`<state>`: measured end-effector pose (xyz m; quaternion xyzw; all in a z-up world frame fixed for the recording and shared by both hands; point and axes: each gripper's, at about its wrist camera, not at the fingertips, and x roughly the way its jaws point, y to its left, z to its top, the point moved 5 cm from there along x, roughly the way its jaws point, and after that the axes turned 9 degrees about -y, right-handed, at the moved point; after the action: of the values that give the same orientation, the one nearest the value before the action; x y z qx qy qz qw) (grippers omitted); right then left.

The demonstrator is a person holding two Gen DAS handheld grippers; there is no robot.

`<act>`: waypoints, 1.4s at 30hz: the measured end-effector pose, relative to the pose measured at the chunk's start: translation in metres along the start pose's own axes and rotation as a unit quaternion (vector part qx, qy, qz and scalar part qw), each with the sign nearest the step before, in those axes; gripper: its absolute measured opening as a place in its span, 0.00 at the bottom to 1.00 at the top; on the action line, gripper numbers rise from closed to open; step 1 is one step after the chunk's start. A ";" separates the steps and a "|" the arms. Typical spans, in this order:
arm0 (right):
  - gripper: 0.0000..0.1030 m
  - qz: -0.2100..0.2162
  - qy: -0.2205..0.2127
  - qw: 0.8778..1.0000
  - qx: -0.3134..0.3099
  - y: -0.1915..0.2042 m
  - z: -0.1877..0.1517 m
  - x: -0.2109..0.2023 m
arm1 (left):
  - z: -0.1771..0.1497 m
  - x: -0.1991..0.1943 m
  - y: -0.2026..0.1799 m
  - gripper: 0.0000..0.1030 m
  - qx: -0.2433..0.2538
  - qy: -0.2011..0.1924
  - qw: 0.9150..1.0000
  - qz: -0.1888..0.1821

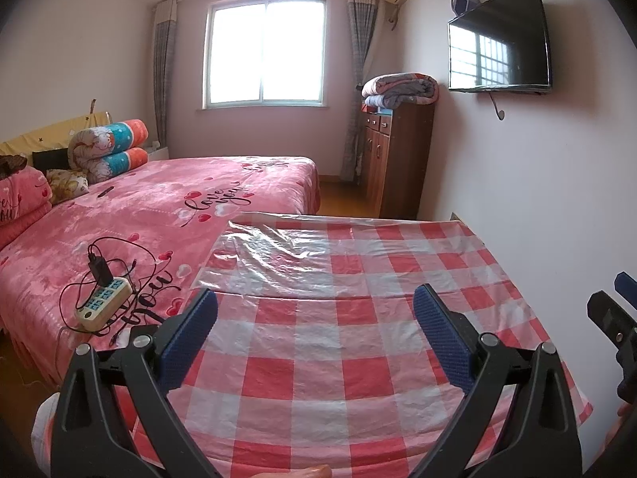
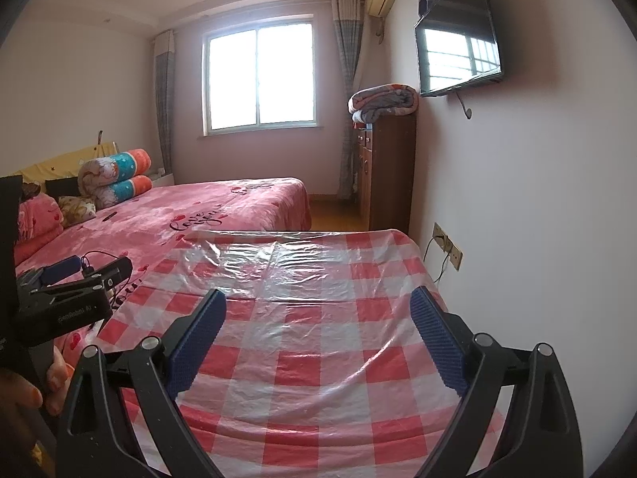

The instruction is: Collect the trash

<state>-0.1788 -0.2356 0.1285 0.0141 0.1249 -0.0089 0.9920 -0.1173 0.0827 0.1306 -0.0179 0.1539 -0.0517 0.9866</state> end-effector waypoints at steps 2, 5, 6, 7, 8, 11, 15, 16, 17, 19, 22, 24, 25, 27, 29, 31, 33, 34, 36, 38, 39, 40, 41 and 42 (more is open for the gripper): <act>0.90 0.000 0.001 1.000 0.001 0.000 0.000 0.000 | 0.000 0.000 0.000 0.96 0.001 0.000 1.000 0.000; 0.90 0.001 0.001 1.000 0.003 0.000 -0.001 0.001 | 0.000 0.000 -0.001 0.96 0.000 0.001 1.000 0.000; 0.90 0.001 0.001 1.000 0.002 0.001 -0.001 0.001 | 0.000 0.000 0.000 0.96 0.000 0.001 1.000 -0.001; 0.90 0.000 0.000 1.000 0.001 0.000 -0.002 0.001 | 0.000 0.000 -0.001 0.96 0.000 0.000 1.000 0.000; 0.90 0.000 0.000 1.000 0.002 0.000 -0.001 0.000 | 0.000 0.000 0.000 0.96 0.000 0.000 1.000 0.000; 0.90 0.000 0.001 1.000 0.002 0.000 -0.003 0.001 | 0.000 0.000 0.000 0.96 -0.001 -0.001 1.000 0.000; 0.90 0.002 0.005 1.000 0.003 0.000 -0.006 0.004 | -0.001 0.001 -0.001 0.96 0.002 0.000 1.000 -0.001; 0.90 0.003 0.006 1.000 0.003 0.000 -0.006 0.005 | -0.001 0.001 -0.001 0.96 0.001 0.000 1.000 -0.001; 0.90 0.003 0.007 1.000 0.003 0.000 -0.007 0.006 | -0.001 0.001 -0.001 0.96 0.001 0.000 1.000 -0.001; 0.90 0.003 0.007 1.000 0.003 0.000 -0.007 0.006 | -0.001 0.001 -0.001 0.96 0.002 0.000 1.000 0.000; 0.90 0.003 0.008 1.000 0.004 0.000 -0.007 0.007 | -0.001 0.002 -0.001 0.96 0.001 0.001 1.000 -0.002; 0.90 0.002 0.008 1.000 0.006 -0.001 -0.009 0.008 | -0.001 0.002 -0.002 0.96 0.002 0.000 1.000 -0.002; 0.90 0.003 0.009 1.000 0.008 -0.002 -0.009 0.009 | -0.002 0.002 -0.002 0.96 0.002 0.000 1.000 -0.003; 0.90 0.002 0.013 1.000 0.009 -0.003 -0.011 0.013 | -0.002 0.004 -0.002 0.96 0.002 0.002 1.000 -0.002; 0.90 0.002 0.016 1.000 0.011 -0.004 -0.013 0.016 | -0.004 0.007 -0.002 0.96 0.003 0.006 1.000 -0.002; 0.90 0.003 0.020 1.000 0.012 -0.005 -0.016 0.018 | -0.006 0.011 -0.003 0.96 0.004 0.008 1.000 -0.001; 0.90 0.003 0.024 1.000 0.011 -0.006 -0.018 0.022 | -0.008 0.016 -0.005 0.96 0.005 0.011 1.000 -0.001; 0.90 0.003 0.026 1.000 0.011 -0.007 -0.019 0.024 | -0.010 0.020 -0.006 0.96 0.007 0.014 1.000 -0.002; 0.90 0.005 0.030 0.999 0.014 -0.007 -0.022 0.028 | -0.013 0.024 -0.007 0.96 0.008 0.016 1.000 -0.002; 0.90 0.005 0.036 0.999 0.016 -0.009 -0.025 0.034 | -0.015 0.028 -0.007 0.96 0.006 0.018 1.000 -0.005; 0.90 0.006 0.039 0.999 0.016 -0.009 -0.026 0.036 | -0.017 0.030 -0.008 0.96 0.005 0.018 1.000 -0.007; 0.90 0.006 0.043 0.999 0.017 -0.009 -0.028 0.040 | -0.020 0.034 -0.009 0.96 0.007 0.022 1.000 -0.008; 0.90 0.006 0.048 0.999 0.020 -0.010 -0.031 0.045 | -0.022 0.037 -0.010 0.96 0.008 0.027 1.000 -0.007; 0.90 0.007 0.052 0.998 0.023 -0.011 -0.033 0.049 | -0.025 0.041 -0.012 0.96 0.010 0.032 0.999 -0.006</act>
<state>-0.1393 -0.2464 0.0837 0.0380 0.1764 -0.0038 0.9836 -0.0876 0.0662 0.0950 -0.0072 0.1849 -0.0601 0.9809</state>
